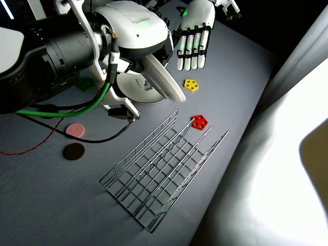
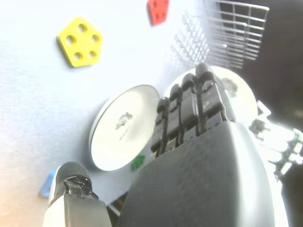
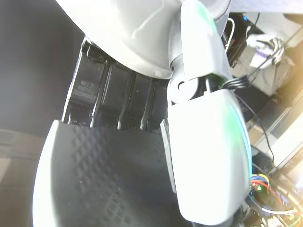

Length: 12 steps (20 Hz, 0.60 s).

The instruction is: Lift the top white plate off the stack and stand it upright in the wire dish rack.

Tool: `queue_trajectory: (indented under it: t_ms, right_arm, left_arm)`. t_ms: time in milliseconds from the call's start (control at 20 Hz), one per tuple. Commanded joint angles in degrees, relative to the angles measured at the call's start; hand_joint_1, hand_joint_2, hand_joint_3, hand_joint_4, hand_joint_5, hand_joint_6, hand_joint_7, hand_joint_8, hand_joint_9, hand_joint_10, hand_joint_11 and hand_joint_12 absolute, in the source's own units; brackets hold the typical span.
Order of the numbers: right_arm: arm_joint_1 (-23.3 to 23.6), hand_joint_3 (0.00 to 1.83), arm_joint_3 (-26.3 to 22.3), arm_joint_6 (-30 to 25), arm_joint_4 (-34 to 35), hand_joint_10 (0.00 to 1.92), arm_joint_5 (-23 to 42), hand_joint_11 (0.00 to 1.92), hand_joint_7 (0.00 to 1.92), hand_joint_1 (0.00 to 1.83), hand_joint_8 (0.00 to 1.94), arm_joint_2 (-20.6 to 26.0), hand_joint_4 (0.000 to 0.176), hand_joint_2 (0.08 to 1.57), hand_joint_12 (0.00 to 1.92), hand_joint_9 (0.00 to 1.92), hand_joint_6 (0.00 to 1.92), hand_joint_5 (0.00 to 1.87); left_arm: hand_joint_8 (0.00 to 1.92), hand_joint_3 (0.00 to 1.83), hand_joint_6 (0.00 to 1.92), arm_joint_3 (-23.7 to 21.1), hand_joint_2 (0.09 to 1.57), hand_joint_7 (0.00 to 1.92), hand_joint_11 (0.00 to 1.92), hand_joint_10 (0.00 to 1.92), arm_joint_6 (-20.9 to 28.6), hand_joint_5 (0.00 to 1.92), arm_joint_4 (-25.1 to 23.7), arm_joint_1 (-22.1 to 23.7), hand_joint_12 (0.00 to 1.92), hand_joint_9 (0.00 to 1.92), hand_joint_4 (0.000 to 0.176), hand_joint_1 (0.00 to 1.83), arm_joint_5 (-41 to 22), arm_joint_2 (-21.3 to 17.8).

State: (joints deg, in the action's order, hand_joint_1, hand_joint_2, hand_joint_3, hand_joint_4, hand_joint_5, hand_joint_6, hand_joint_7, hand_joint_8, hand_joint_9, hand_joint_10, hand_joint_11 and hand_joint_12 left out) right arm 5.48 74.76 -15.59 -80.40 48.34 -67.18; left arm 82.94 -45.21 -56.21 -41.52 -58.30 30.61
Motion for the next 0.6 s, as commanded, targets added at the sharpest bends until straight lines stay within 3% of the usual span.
queue_trajectory:
  t_ms: [0,150,550]
  right_arm:
    - [1.2,0.00,0.3,-0.4,5.5,1.01,2.7,0.92,0.91,1.48,0.86,0.6,0.000,1.12,1.44,0.89,1.28,0.79]
    - [1.2,0.00,1.1,-2.4,6.9,0.97,2.7,0.93,0.94,1.49,0.83,0.3,0.000,1.11,1.41,0.94,1.25,0.80]
    - [4.3,0.00,2.4,-2.9,9.2,0.98,2.0,0.93,0.92,1.48,0.84,0.1,0.000,1.12,1.43,0.93,1.26,0.79]
  left_arm:
    - [0.01,0.00,0.01,0.4,0.94,0.13,0.04,0.01,-0.9,0.11,3.7,0.9,0.26,0.12,0.000,0.19,-3.2,-0.3]
    - [0.00,0.00,0.00,2.2,0.94,0.13,0.01,0.00,-0.9,0.12,3.7,0.6,0.40,0.12,0.000,0.17,-3.0,0.0]
    - [0.00,0.00,0.00,4.7,0.93,0.16,0.02,0.00,-0.1,0.15,3.7,0.2,0.43,0.16,0.000,0.16,-3.3,0.5]
